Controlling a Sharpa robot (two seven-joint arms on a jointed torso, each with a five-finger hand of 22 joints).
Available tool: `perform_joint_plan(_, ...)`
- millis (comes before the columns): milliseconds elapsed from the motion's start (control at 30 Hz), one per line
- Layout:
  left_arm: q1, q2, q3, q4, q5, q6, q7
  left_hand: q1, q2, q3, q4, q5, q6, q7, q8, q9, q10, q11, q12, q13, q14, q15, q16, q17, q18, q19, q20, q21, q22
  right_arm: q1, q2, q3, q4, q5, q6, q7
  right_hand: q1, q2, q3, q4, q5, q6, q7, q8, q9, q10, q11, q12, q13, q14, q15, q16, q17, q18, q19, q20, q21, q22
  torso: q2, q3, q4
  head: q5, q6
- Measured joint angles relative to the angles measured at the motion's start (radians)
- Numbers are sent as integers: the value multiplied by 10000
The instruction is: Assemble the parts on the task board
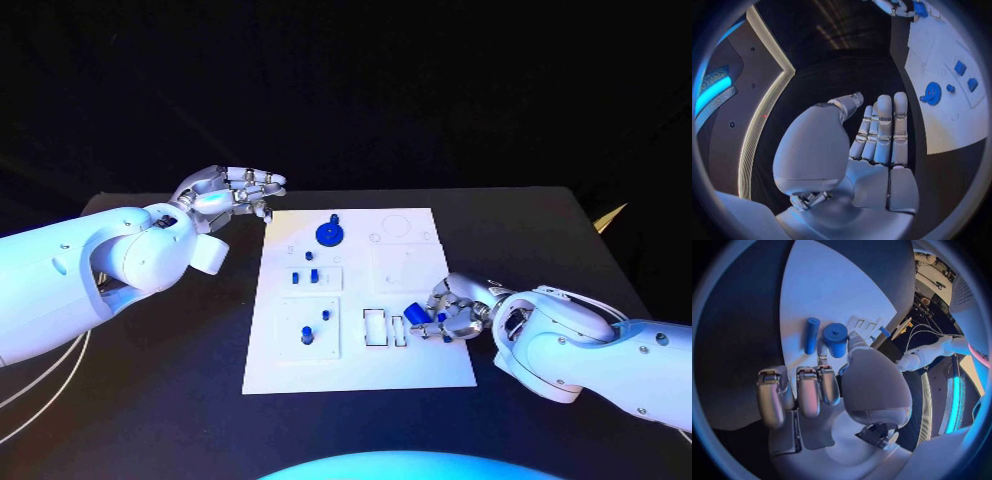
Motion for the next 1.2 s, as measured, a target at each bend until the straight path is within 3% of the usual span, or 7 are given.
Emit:
perform_joint_plan(267,0,-24,-1,7,2,20,-1,0,0,0,0,0,0,0,0,0,0,0,0,0,0,0,0,0,0,-1,0,0,1,-45,68,8,2,-76,-141,-14,215,214,-14,-9,499,198,-65,35,-80,26,-26,99,-1,21,-51,0,-1,0,0,0,-1,-1,0,-3,-5,19,1)
perform_joint_plan(533,0,-35,-1,8,3,27,-4,0,0,0,0,0,0,0,0,-8,0,0,0,1,0,0,0,0,0,-1,0,1,0,-111,-43,-45,277,58,-600,-29,489,485,410,-40,507,386,-75,-102,-226,45,-157,245,-1,-13,-158,43,-1,1,0,-147,-2,-2,-4,0,-7,16,20)
perform_joint_plan(867,0,-36,-2,2,4,27,-4,0,0,0,0,0,0,0,0,-8,0,0,0,1,0,0,0,1,0,-1,0,1,1,190,-285,-27,832,722,-1118,-52,547,452,825,-42,537,382,-71,-175,-239,-8,-209,274,-2,22,-193,42,-2,1,0,-146,-7,-3,-7,-7,-16,-56,35)
perform_joint_plan(1200,0,-41,-3,4,6,30,-4,0,0,0,0,0,0,0,0,-7,0,1,0,2,0,0,0,1,0,-1,0,1,2,271,-154,-26,1016,1515,-1243,-70,547,452,880,-8,536,418,-35,-175,-257,-8,-209,299,-3,21,-192,83,-3,1,0,-145,-7,-4,-7,-8,-11,-65,35)
